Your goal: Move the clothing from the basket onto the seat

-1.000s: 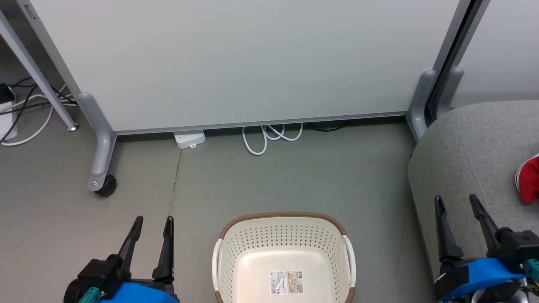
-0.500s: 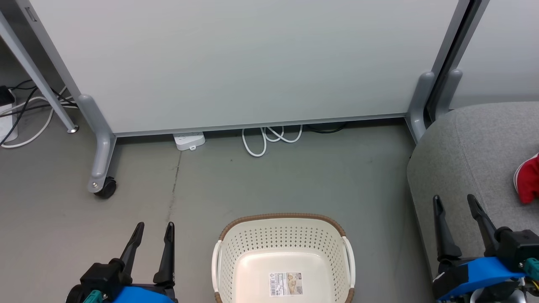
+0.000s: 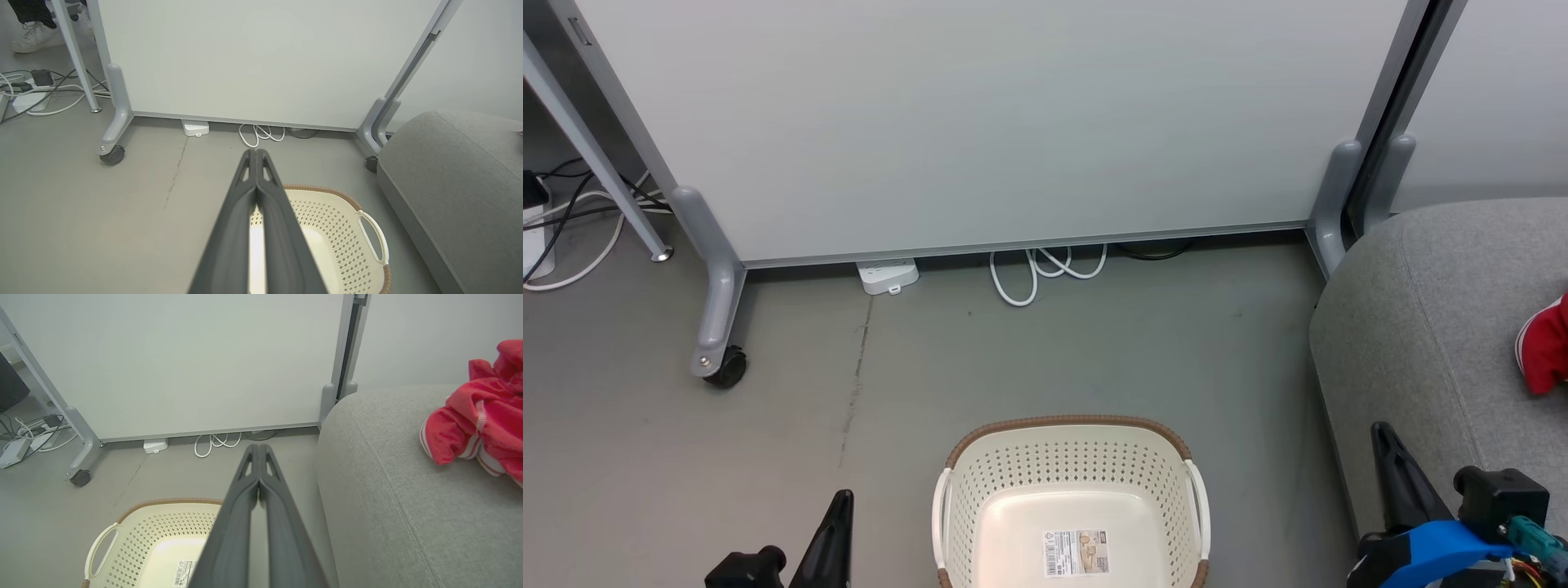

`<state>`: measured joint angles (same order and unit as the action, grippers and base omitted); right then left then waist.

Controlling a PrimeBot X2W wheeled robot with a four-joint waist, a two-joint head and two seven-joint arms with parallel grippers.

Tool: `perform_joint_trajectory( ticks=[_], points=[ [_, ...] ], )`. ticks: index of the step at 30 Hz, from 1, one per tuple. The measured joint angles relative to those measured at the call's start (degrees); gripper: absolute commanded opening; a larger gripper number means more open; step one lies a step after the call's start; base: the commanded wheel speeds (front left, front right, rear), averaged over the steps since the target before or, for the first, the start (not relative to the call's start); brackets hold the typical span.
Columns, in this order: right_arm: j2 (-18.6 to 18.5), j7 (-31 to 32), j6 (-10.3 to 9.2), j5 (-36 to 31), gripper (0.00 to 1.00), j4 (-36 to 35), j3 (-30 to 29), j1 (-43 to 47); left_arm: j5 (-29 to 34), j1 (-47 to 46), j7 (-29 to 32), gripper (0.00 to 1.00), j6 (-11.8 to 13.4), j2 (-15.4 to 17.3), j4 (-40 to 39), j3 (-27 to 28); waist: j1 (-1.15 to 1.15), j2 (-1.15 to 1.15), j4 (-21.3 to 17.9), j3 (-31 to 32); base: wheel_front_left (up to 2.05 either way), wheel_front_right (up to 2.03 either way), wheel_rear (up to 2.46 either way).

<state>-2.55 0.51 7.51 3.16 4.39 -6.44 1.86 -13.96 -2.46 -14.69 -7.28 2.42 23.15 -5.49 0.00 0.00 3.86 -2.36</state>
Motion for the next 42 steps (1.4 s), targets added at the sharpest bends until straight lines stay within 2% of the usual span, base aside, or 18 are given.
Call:
perform_joint_trajectory(
  ticks=[23,42],
  points=[
    [0.03,1.6,-0.01,24.36,0.0,3.05,-0.03,-0.83,-21.85,0.19,5.64,0.0,0.0,0.07,-1.86,2.77,0.0,0.0,-0.7,0.39,0.0,0.0,0.0],
    [0.02,2.64,-0.01,41.39,0.0,4.75,-0.03,-2.83,-36.76,-0.66,9.57,0.0,0.0,0.23,-3.71,5.01,0.0,0.0,-1.28,0.72,0.0,0.0,0.0]
  ],
)
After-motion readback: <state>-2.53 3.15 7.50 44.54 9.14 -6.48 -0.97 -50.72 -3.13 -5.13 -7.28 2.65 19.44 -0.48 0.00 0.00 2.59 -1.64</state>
